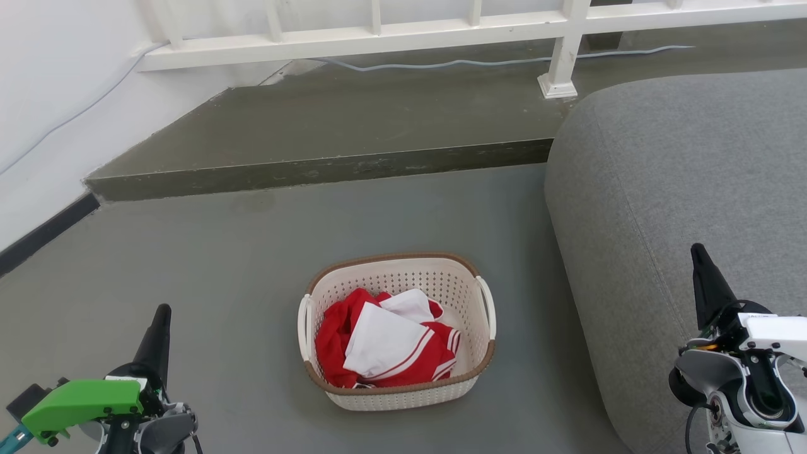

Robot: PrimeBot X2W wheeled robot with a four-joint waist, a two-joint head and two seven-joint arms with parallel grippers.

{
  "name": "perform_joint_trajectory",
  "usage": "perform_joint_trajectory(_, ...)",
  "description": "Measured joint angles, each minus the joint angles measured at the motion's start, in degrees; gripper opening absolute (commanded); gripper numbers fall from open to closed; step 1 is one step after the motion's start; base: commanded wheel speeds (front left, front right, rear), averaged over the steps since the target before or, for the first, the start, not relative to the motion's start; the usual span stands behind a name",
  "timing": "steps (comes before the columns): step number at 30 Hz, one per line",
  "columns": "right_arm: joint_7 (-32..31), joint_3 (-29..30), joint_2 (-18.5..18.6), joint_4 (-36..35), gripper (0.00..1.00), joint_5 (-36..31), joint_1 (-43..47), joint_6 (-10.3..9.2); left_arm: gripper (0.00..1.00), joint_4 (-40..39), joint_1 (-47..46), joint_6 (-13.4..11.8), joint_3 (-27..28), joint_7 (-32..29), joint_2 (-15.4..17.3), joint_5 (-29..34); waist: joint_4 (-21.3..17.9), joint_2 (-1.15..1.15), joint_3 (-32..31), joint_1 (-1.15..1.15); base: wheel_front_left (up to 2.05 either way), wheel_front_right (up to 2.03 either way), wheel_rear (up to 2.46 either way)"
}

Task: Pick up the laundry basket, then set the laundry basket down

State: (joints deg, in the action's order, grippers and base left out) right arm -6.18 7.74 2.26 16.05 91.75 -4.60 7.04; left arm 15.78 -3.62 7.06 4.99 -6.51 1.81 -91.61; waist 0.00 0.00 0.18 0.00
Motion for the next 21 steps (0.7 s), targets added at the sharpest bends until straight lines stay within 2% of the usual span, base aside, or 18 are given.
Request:
perform_joint_trajectory(15, 0.0, 0.0, 0.0, 0.0, 0.0, 0.0, 0.0, 0.0, 0.0, 0.0, 0.0, 0.0, 0.0, 0.0, 0.0, 0.0, 0.0, 0.0, 0.0, 0.0, 0.0, 0.0, 0.0)
perform_joint_trajectory(16, 0.0, 0.0, 0.0, 0.0, 1.0, 0.0, 0.0, 0.0, 1.0, 0.0, 0.0, 0.0, 0.0, 0.0, 0.0, 0.0, 0.0, 0.0, 0.0, 0.0, 0.0, 0.0, 0.0)
perform_joint_trajectory(21, 0.1, -0.2, -1.2, 2.6, 1.0, 0.0, 2.2, -0.07, 1.0, 2.6, 1.4, 0.0, -0.2, 0.0, -1.2, 0.0, 0.0, 0.0, 0.0, 0.0, 0.0, 0.0, 0.0)
